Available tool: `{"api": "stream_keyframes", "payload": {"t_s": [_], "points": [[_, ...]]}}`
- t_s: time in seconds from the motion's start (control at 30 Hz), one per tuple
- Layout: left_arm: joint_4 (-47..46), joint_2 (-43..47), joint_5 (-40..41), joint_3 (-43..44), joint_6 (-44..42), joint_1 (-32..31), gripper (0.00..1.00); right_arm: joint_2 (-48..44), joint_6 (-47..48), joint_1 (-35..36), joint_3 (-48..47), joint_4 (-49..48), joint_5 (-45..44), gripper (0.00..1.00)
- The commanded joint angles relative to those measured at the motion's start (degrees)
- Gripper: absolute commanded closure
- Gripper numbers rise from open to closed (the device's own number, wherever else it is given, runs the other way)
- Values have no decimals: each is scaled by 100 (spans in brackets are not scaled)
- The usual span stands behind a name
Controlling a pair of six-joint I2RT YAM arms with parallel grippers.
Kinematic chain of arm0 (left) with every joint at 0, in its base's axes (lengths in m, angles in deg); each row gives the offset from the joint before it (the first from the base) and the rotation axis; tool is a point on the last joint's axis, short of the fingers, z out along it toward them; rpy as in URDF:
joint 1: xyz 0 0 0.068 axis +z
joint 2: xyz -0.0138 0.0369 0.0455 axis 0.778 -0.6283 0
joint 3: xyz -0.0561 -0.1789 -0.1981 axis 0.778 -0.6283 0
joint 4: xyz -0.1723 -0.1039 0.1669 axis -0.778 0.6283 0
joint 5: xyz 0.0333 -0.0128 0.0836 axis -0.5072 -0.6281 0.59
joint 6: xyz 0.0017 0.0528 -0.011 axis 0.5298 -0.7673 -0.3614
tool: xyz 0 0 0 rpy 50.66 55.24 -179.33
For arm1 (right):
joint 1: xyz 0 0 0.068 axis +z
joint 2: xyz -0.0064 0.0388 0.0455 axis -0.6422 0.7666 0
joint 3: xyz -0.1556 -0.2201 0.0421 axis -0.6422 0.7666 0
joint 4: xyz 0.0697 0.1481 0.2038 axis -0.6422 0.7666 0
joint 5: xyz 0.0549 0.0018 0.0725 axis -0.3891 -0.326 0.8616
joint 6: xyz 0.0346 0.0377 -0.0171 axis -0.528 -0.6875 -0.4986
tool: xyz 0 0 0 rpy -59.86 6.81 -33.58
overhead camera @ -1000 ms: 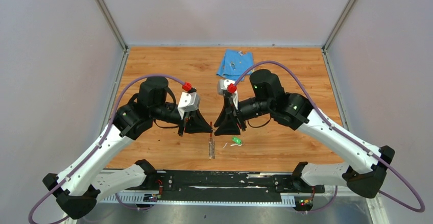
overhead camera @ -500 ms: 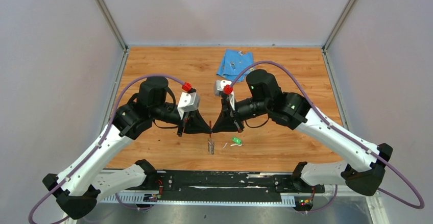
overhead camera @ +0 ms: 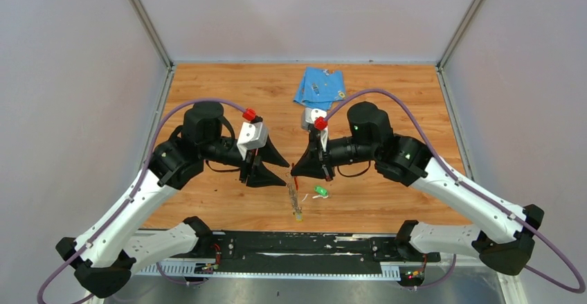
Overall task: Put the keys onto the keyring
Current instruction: Adjust the keyring.
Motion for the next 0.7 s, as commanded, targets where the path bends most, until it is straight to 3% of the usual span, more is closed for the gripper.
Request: {"api": "stream_keyframes", "payload": {"t_s": [0.0, 0.27, 0.47, 0.67], "points": [[3, 152, 154, 154, 19, 8, 45, -371, -402, 41, 328, -717, -332, 100], [-163, 544, 646, -519, 155, 60, 44, -1212, -1066, 41, 1296, -2408, -690, 100], [-1542, 570, 610, -984, 940, 70, 49, -1499, -1500, 41, 1994, -3539, -679, 100], [-2393, 344, 55, -917, 1723, 70, 53, -1549, -1599, 41, 2124, -3750, -632, 100]]}}
